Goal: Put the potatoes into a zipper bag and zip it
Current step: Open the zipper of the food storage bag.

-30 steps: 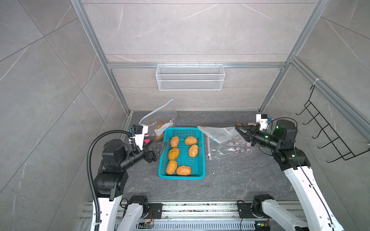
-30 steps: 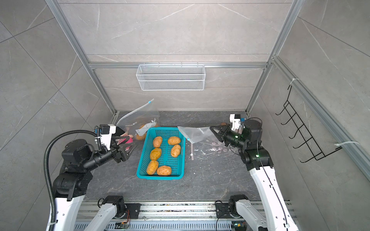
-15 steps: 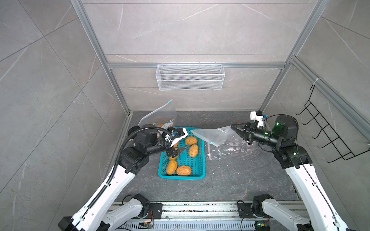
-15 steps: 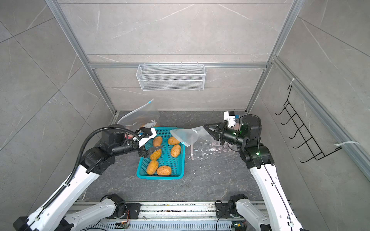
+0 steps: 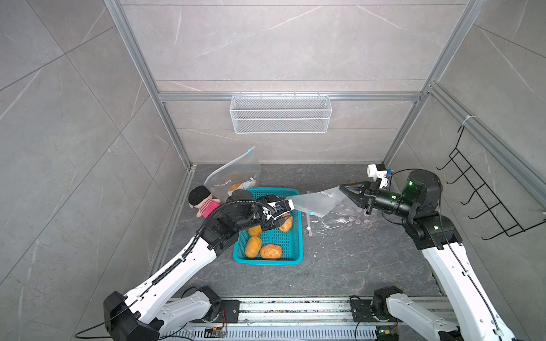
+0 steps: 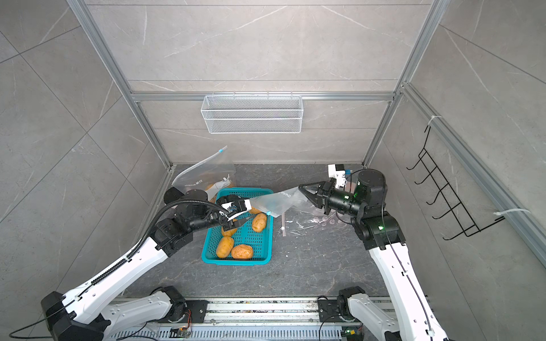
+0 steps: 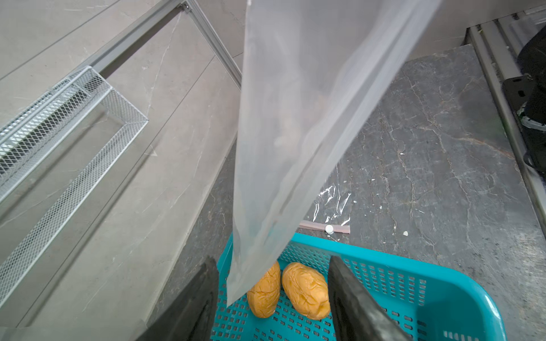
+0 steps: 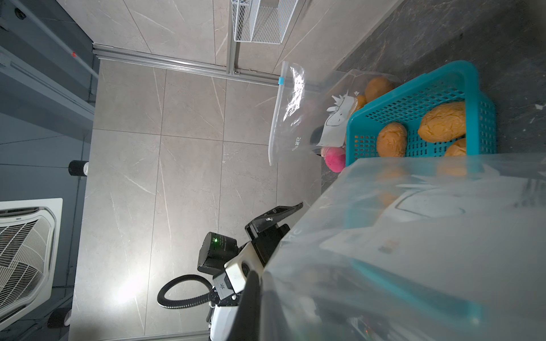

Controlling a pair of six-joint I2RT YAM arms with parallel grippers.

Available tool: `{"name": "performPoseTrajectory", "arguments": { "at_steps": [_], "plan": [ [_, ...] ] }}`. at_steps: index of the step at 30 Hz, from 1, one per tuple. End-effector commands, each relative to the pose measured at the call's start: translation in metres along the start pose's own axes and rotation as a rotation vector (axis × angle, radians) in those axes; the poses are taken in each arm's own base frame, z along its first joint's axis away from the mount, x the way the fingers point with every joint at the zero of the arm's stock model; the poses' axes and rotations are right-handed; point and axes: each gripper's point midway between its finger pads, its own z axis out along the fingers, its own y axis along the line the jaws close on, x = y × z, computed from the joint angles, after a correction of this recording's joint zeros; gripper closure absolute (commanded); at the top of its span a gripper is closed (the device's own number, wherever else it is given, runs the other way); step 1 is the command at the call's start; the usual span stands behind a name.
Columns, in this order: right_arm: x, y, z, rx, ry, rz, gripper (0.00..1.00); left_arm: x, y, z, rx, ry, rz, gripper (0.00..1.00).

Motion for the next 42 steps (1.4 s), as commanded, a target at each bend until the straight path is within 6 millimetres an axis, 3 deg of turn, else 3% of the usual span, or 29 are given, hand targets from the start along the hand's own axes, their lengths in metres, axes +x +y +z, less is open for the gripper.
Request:
{"name": "performPoseTrajectory", "arguments": {
  "at_steps": [1,15,30,42],
  "plan": [
    [0.009,0.013,-0.006,-0.034,0.017,-0.04,1.0,-0.022,0.019,-0.007,-0.084,-0.071,0.041,0.41],
    [0.012,0.012,-0.008,-0.036,0.019,-0.047,1.0,-0.031,0.027,-0.003,-0.101,-0.109,0.008,0.46],
    [0.014,0.007,-0.008,-0.027,0.014,-0.038,1.0,-0.029,0.034,0.018,-0.108,-0.131,-0.043,0.5],
    [0.015,0.002,-0.005,-0.021,0.023,-0.03,1.0,-0.032,0.031,0.021,-0.09,-0.157,-0.071,0.72]
  ]
}}
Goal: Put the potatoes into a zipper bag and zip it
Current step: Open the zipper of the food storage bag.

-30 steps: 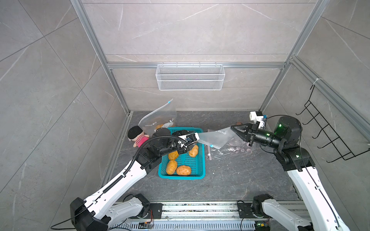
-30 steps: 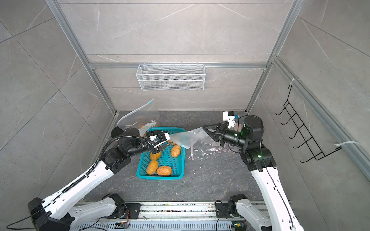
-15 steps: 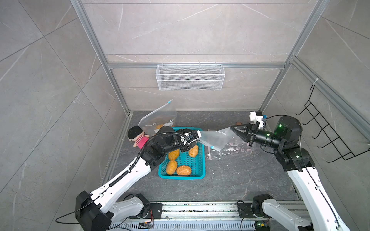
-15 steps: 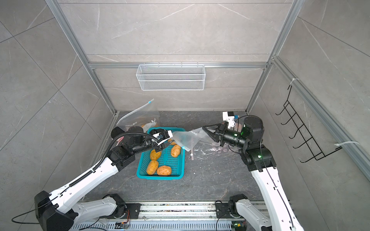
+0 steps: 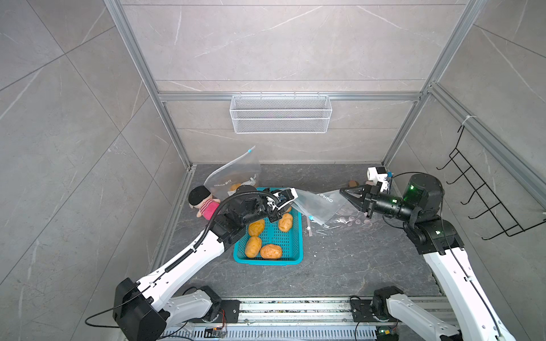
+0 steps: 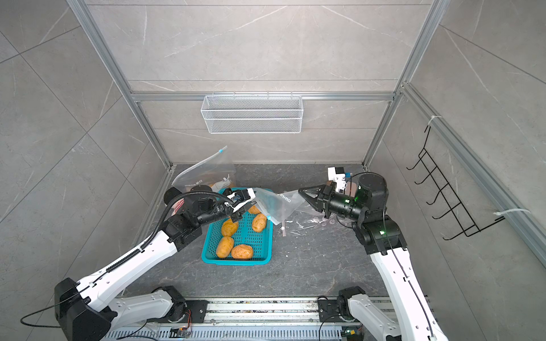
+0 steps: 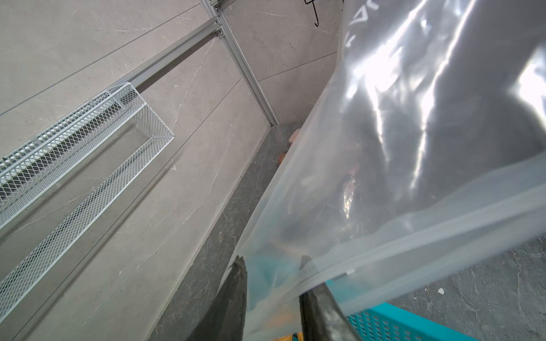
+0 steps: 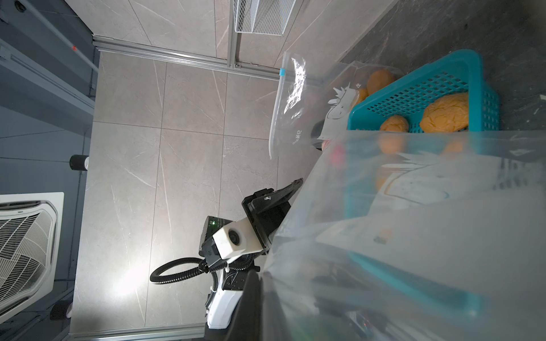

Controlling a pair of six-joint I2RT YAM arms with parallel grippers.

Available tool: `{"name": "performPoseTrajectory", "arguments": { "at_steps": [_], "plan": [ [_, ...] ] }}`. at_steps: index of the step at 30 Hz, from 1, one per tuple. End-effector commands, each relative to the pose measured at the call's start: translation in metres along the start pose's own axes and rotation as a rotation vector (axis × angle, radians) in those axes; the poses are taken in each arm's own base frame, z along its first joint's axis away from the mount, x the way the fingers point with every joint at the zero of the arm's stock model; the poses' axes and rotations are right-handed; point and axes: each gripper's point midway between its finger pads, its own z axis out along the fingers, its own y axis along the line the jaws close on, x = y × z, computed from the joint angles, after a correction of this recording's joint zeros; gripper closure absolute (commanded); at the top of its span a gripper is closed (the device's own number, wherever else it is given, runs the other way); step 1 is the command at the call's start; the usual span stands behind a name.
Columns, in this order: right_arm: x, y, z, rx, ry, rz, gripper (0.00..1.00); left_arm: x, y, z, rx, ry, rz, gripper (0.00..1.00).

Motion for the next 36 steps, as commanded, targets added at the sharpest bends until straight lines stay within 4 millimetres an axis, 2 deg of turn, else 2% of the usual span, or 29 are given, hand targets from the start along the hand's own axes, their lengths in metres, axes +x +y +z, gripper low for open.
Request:
{"name": "performPoseTrajectory", "arguments": {
  "at_steps": [1,8,21,22,24,25,26,28,31,36],
  "plan": [
    [0.004,0.003,0.0,-0.013,0.009,-0.025,1.0,-0.02,0.006,-0.001,-0.012,-0.073,0.003,0.76],
    [0.004,-0.001,0.002,-0.006,0.011,-0.02,1.0,-0.018,0.004,0.0,-0.004,-0.069,-0.004,1.0],
    [0.001,0.0,0.008,-0.007,0.017,-0.026,1.0,-0.021,0.0,-0.006,0.01,-0.068,-0.024,1.0],
    [0.001,0.0,0.008,-0.008,0.019,-0.026,0.97,-0.021,0.0,-0.007,0.012,-0.063,-0.034,1.0],
    [0.0,0.005,0.01,-0.02,0.029,-0.05,0.65,-0.02,0.005,-0.008,-0.005,-0.037,-0.068,1.0],
    [-0.001,0.012,0.01,-0.031,0.034,-0.087,0.52,-0.019,0.011,-0.009,-0.033,-0.01,-0.098,1.0],
    [-0.001,0.017,0.008,-0.03,0.033,-0.131,0.42,-0.016,0.021,-0.011,-0.081,0.027,-0.134,1.0],
    [-0.004,0.023,0.002,0.009,0.002,-0.202,0.3,-0.016,0.035,-0.019,-0.144,0.087,-0.202,1.0],
    [-0.009,0.028,-0.005,0.039,-0.048,-0.307,0.22,-0.013,0.054,-0.042,-0.246,0.198,-0.299,1.0],
    [-0.01,0.031,-0.008,0.038,-0.067,-0.382,0.19,-0.021,0.079,-0.1,-0.416,0.321,-0.372,1.0]
  ]
}}
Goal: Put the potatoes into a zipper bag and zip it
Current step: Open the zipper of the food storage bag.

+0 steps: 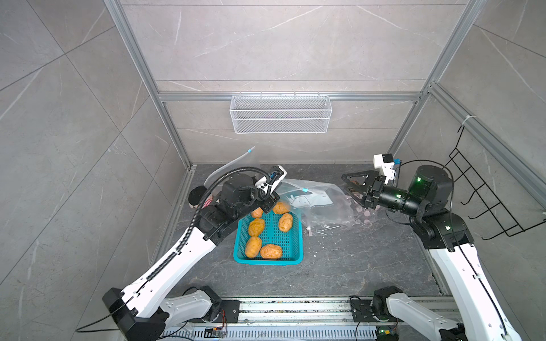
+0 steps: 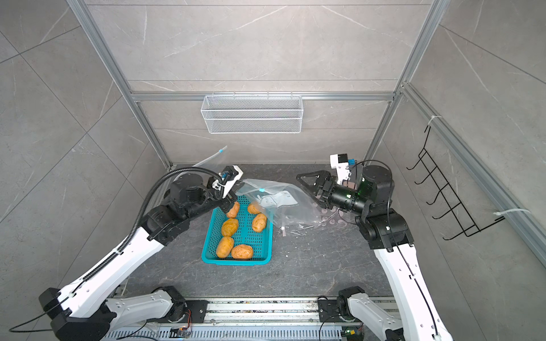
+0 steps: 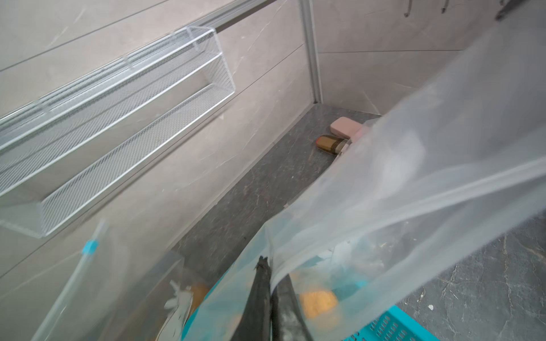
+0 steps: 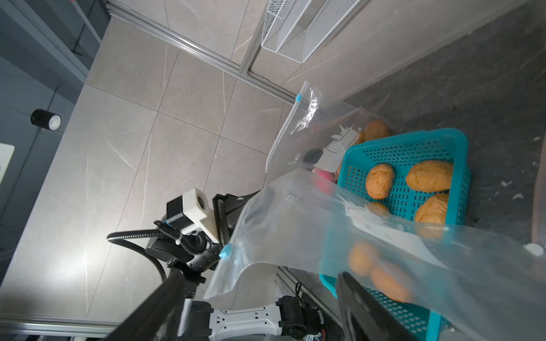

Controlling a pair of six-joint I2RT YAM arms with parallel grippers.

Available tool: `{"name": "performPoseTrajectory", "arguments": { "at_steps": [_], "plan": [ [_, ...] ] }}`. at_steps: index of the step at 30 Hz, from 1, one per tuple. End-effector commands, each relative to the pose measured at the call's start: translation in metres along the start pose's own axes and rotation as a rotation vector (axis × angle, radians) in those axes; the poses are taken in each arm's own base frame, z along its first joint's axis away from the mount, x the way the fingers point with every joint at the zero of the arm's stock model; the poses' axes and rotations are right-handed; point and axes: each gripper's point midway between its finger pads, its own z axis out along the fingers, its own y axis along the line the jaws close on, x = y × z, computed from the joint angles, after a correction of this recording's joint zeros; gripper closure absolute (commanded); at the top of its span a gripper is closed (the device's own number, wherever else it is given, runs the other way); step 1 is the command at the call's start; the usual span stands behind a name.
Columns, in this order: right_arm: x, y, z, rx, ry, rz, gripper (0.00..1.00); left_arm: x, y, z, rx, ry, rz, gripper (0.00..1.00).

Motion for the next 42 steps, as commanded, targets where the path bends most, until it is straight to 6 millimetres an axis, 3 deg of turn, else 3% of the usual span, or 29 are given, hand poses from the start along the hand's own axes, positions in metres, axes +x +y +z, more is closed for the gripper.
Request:
{"name": "performPoseTrajectory", "arguments": {
  "at_steps": [1,14,19,25,30,35,38,42],
  "plan": [
    [0.001,-0.005,0.0,0.028,0.0,-0.079,0.19,0.006,0.037,-0.053,-0.186,0.134,-0.099,1.0],
    [0.016,-0.038,0.03,0.04,0.072,-0.013,0.2,0.057,0.122,-0.23,-0.783,0.541,-0.097,1.0],
    [0.032,-0.046,0.047,0.055,0.13,-0.013,0.21,0.07,0.134,-0.268,-0.931,0.668,-0.073,1.0],
    [0.057,-0.052,0.07,0.075,0.188,-0.024,0.21,0.099,0.116,-0.248,-0.815,0.778,-0.208,1.0],
    [0.083,-0.051,0.091,0.077,0.232,-0.058,0.21,0.127,0.079,-0.198,-0.603,0.836,-0.328,1.0],
    [0.122,-0.044,0.119,0.078,0.316,-0.112,0.22,0.157,0.044,-0.155,-0.438,0.903,-0.478,1.0],
    [0.146,-0.029,0.134,0.054,0.347,-0.184,0.22,0.157,0.02,-0.129,-0.29,0.874,-0.568,1.0],
    [0.172,-0.011,0.154,0.024,0.337,-0.292,0.22,0.135,0.005,-0.11,-0.161,0.763,-0.641,1.0]
  ]
}}
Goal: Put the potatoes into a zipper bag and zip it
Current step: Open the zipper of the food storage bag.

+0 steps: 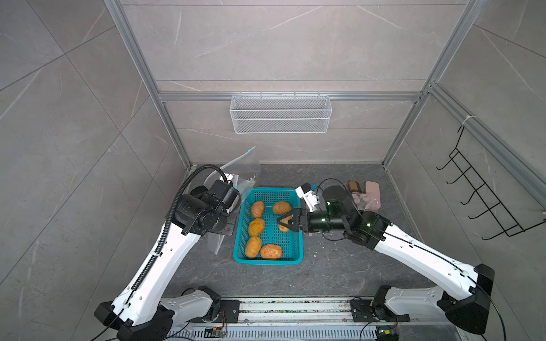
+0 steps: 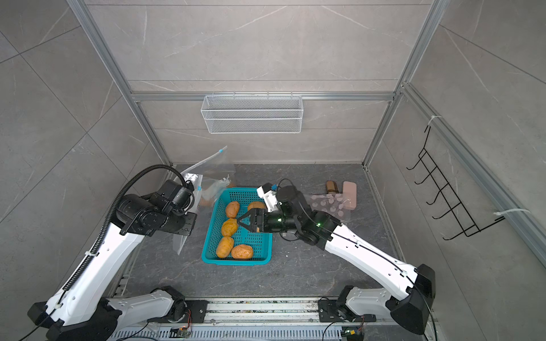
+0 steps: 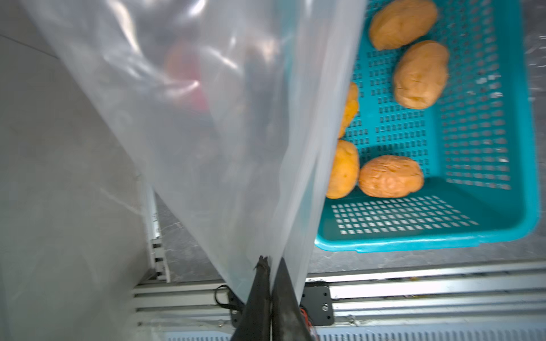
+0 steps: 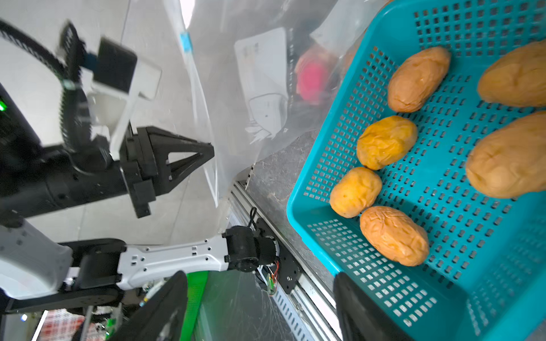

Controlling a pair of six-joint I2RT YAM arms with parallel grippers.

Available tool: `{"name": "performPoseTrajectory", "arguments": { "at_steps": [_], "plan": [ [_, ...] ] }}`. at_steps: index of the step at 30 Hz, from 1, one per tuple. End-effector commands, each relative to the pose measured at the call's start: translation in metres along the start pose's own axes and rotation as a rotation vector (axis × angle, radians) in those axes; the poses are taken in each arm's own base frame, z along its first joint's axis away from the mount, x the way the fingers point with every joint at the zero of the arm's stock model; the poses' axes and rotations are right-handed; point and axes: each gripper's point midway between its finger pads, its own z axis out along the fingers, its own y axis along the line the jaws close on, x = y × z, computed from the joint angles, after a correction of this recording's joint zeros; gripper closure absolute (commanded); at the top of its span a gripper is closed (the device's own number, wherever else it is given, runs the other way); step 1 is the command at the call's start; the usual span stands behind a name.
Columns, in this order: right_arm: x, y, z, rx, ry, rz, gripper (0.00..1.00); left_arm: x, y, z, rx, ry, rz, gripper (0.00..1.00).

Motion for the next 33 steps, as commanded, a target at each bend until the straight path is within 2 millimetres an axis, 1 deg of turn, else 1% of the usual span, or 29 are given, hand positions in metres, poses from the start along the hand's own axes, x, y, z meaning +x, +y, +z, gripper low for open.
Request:
{"name": "performPoseTrajectory", "arguments": {
  "at_steps": [1,4,10,13,17,21,25,27,30,33],
  "plan": [
    [-0.017,0.028,0.012,-0.014,-0.107,-0.136,0.23,-0.017,-0.034,-0.019,0.22,-0.087,-0.042,1.0],
    [-0.014,0.043,0.028,-0.044,-0.116,-0.19,0.26,-0.023,-0.044,-0.029,0.288,-0.118,-0.028,1.0],
    [-0.031,0.06,0.053,-0.065,-0.149,-0.222,0.3,-0.029,-0.058,-0.037,0.374,-0.144,-0.014,1.0],
    [-0.034,0.064,0.067,-0.062,-0.137,-0.233,0.32,-0.031,-0.065,-0.041,0.418,-0.15,-0.006,1.0],
    [-0.04,0.056,0.075,-0.008,-0.156,-0.24,0.36,-0.033,-0.066,-0.045,0.43,-0.161,-0.007,1.0],
    [-0.041,0.042,0.082,0.057,-0.159,-0.246,0.4,-0.033,-0.067,-0.05,0.443,-0.177,-0.008,1.0],
    [-0.04,0.031,0.084,0.095,-0.166,-0.247,0.5,-0.033,-0.066,-0.053,0.448,-0.185,-0.01,1.0],
    [-0.039,0.029,0.087,0.101,-0.162,-0.256,0.53,-0.033,-0.068,-0.055,0.461,-0.192,-0.01,1.0],
    [-0.039,0.025,0.09,0.117,-0.158,-0.265,0.61,-0.034,-0.07,-0.06,0.482,-0.21,-0.007,1.0],
    [-0.039,0.022,0.093,0.133,-0.151,-0.273,0.65,-0.033,-0.07,-0.062,0.491,-0.215,-0.005,1.0]
  ]
}}
